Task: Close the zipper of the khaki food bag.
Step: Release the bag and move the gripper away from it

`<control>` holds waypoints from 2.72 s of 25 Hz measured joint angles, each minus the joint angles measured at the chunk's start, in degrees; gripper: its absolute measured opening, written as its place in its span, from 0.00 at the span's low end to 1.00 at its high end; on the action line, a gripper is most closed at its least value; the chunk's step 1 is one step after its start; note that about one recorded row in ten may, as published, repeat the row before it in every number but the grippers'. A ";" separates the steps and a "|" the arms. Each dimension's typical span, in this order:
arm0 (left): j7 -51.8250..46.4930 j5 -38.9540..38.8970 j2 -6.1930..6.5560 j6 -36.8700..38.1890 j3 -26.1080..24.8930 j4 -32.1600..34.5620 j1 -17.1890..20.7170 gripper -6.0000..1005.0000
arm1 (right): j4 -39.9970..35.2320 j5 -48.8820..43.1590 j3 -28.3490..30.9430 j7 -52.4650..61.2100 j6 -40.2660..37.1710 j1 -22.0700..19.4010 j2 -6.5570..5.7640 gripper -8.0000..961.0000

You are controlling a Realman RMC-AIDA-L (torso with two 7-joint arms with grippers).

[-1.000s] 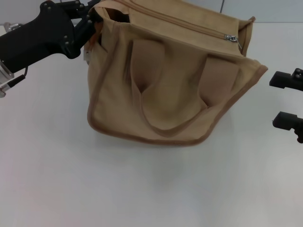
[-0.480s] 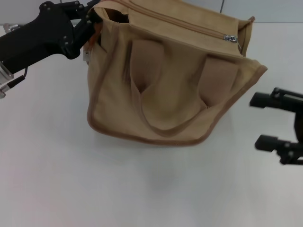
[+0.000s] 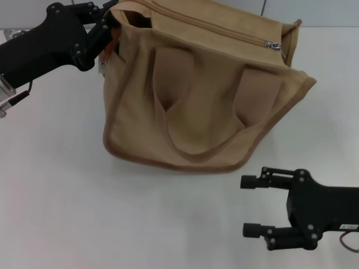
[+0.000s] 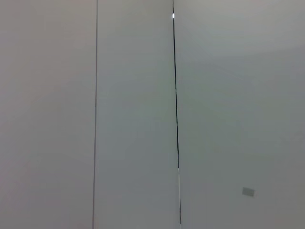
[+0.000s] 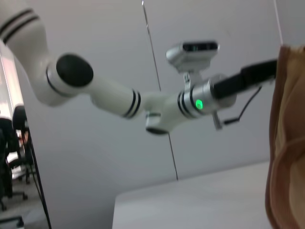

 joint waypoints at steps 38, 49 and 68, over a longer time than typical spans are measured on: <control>1.57 0.23 0.25 -4.62 0.62 -0.09 8.43 0.09 | -0.12 -0.82 -0.02 0.78 0.35 0.04 -0.15 0.79; 0.58 0.37 0.12 -5.99 0.62 -0.09 8.41 0.09 | 0.14 -0.82 -0.01 1.42 0.10 -0.03 -0.15 0.79; -0.06 2.52 2.29 -7.36 0.51 -0.04 9.36 0.58 | 0.14 -0.82 0.27 1.66 -0.60 0.04 0.02 0.79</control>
